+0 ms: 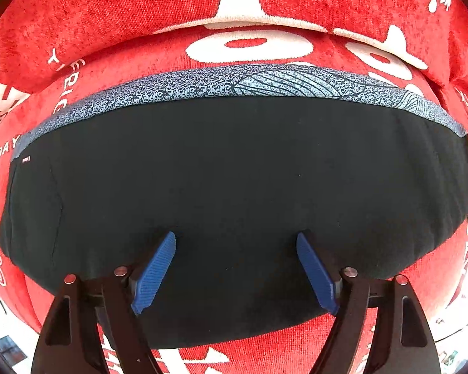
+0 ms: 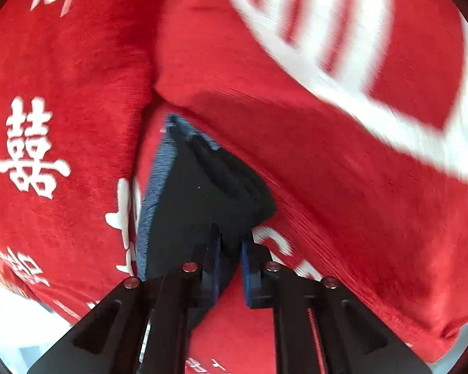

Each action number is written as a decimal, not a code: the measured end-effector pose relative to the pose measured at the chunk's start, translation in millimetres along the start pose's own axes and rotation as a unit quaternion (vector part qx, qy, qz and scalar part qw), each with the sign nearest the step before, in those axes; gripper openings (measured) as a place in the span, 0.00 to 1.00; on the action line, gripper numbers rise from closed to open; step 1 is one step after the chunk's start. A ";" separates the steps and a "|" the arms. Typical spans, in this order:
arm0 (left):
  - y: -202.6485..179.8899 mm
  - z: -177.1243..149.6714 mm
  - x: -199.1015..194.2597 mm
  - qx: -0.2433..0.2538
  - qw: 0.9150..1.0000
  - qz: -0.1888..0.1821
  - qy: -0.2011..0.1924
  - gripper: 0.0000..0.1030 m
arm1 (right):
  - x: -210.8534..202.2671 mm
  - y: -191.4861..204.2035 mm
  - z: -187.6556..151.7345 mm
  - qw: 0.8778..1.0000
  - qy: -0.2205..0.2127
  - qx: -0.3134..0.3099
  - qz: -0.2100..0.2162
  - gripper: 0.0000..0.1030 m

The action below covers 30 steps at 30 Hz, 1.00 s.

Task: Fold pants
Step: 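Open the right gripper and withdraw it from the folded trousers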

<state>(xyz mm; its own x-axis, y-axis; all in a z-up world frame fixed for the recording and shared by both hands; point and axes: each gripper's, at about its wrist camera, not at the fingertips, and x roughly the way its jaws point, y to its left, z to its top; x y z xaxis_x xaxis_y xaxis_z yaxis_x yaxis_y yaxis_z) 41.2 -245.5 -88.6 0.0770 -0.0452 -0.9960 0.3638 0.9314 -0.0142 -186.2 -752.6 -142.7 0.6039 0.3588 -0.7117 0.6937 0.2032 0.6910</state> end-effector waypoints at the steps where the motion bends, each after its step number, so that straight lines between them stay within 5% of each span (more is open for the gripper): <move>1: 0.4 0.1 2.2 0.000 1.000 0.000 -0.001 0.79 | -2.7 11.1 1.6 0.999 -0.002 -0.043 -0.022 0.11; 3: -0.4 -1.2 3.1 0.001 1.000 0.003 -0.004 0.80 | 6.2 12.0 -0.8 0.994 0.013 -0.086 -0.071 0.13; 6: 2.2 -2.4 2.7 -0.003 1.000 0.004 0.000 0.80 | 11.3 2.0 -1.6 0.996 0.008 -0.060 -0.065 0.17; 8: 2.4 2.4 5.6 0.000 1.000 0.007 0.003 0.81 | 3.2 5.4 -10.0 0.993 -0.008 -0.057 -0.101 0.40; 12: -1.5 6.3 2.4 0.008 1.000 0.014 0.013 0.81 | -18.6 10.9 -25.7 0.988 -0.012 -0.061 -0.140 0.46; 16: -7.3 11.0 -5.8 0.018 0.999 0.021 0.018 0.81 | -31.7 25.9 -59.1 0.981 -0.001 -0.095 -0.167 0.62; 23: -21.6 3.7 -37.3 0.035 0.999 -0.014 0.002 0.81 | -7.3 67.2 -129.5 0.973 0.038 -0.159 -0.164 0.73; 26: -27.7 1.3 -40.8 0.040 0.999 -0.022 0.010 0.99 | 8.3 86.1 -153.4 0.968 0.054 -0.184 -0.160 0.77; 30: -32.6 -9.9 -45.3 0.049 0.998 -0.029 0.016 0.99 | 19.0 108.8 -179.3 0.960 0.058 -0.223 -0.161 0.83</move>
<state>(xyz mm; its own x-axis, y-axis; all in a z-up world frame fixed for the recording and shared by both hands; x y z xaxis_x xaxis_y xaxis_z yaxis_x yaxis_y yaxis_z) 16.7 -270.2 -43.8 0.0242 -0.0858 -0.9960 0.4554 0.8879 -0.0654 -169.6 -560.4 -58.5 0.3209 0.3054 -0.8965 0.5842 0.6812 0.4412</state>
